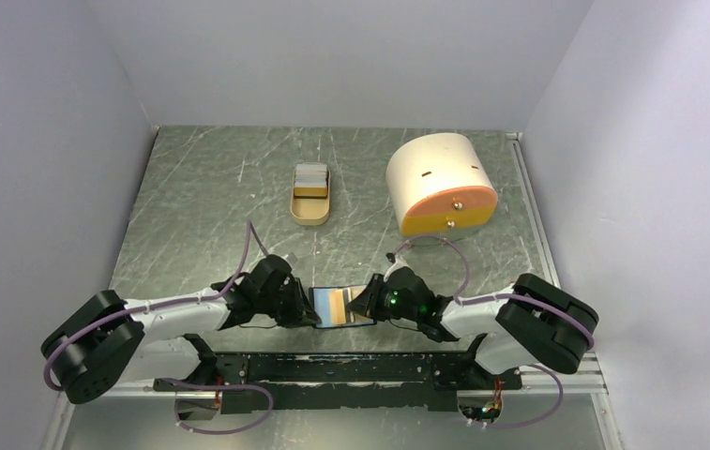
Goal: Put the credit cards into the card holder
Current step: Insert the credit card into the card holder.
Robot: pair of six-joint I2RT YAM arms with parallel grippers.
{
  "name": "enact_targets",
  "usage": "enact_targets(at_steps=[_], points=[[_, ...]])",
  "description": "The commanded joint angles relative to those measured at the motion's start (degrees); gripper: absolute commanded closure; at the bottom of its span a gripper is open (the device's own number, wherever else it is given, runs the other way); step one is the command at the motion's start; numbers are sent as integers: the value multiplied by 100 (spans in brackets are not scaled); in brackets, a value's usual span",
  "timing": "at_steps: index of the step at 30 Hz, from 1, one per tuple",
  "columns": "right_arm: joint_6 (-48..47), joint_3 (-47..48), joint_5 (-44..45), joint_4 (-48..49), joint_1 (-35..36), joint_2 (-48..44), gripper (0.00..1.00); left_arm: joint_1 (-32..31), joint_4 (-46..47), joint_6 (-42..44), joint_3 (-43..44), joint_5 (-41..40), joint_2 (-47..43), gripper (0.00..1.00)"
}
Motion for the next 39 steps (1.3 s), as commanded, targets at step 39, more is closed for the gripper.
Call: enact_targets(at_steps=[39], points=[[-1158,805,-209,-568,209,259,77,-42,1102,55,-257,428,-410,72]])
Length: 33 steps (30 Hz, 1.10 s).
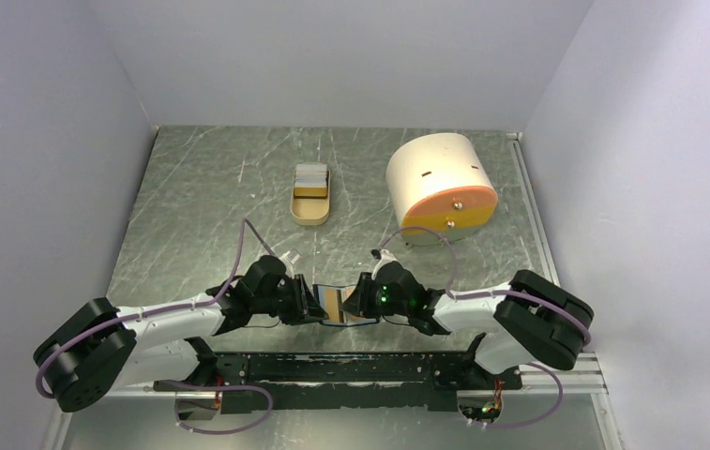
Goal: Put the credit cards into the card holder
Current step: Insert the credit card into the card holder.
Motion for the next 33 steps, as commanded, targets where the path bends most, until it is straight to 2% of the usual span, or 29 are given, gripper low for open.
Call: enact_targets(at_steps=[1,4,9,13,16,23,31,33], points=[[-236,191,-272,367,30,233,77,-20,220,69,34,75,-9,72],[-314,200,-612,791,28,371,76,-32,218,90,82,85,69,73],[-314,131,-760,915,25,325,76,-39,152,102,158,42,179,73],[-418,180,-426,307,26,-78,74,-46,-157,152,234,-88,162,76],[-503,277,-45,-365,26,-427,72,-52,-370,212,270,-176,-31,73],[-777,349,438,-780,15,-481,77,-51,154,192,154,60,-245,69],[-746,267,365,-427,14,-124,81,-50,247,203,244,99,-55,83],[-736,246,345,-373,13,-77,81,-52,310,207,229,118,-120,83]])
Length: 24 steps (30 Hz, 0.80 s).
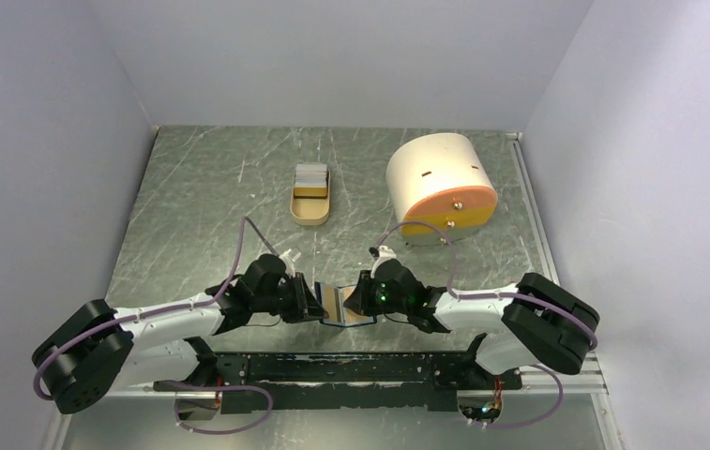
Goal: Put the credit cards into the card holder
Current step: Insert the credit card into the card holder.
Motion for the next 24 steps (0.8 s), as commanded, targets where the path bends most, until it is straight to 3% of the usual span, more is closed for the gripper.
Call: enact_targets(at_steps=[1,6,13,19,24], points=[[-74,19,61,194,11,107,81,-38,430,84,138,137,-91,81],[-78,17,64,215,18,159,81,-34,647,76,18,136,-313,74],[-28,-5,-2,345,18,257,82,-33,675,95,-23,91,-325,91],[-34,-5,-26,354,13,269,82,-35,802,113,-25,154,-157,91],[-42,-25,-7,343,16,240,82,-39,588,118,38,67,-184,77]])
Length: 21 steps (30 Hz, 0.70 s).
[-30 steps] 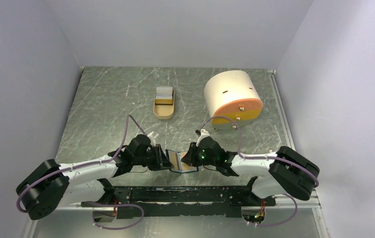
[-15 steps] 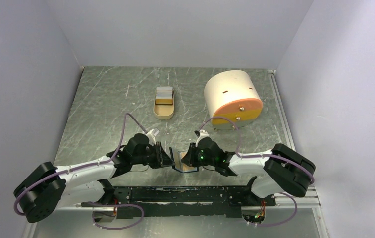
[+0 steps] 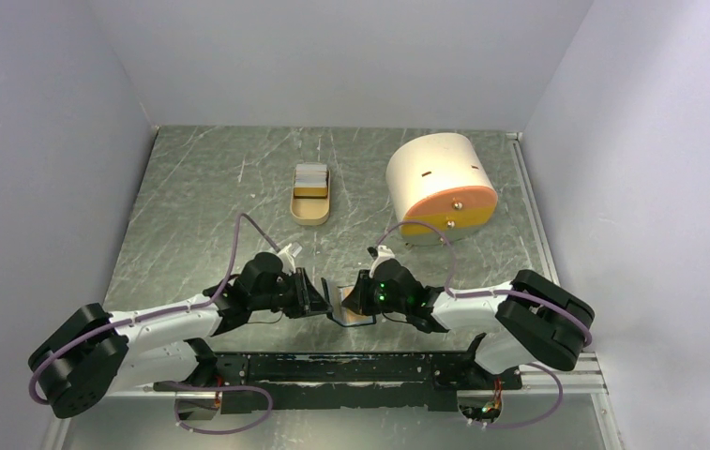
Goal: Put the credit cards into the card holder
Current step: Insert the credit card into the card holder.
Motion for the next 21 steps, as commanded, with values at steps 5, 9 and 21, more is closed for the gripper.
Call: enact_targets(at_steps=[5,9,21], points=[[-55,-10,14,31,25,33,83,-34,-26,114,143,-75,-17,72],[-56,-26,11,46,25,18,83,-29,-19,179,240,-77,107,79],[57,-117,-77,321,25,137,83,-28,252,173,176,1,263,91]])
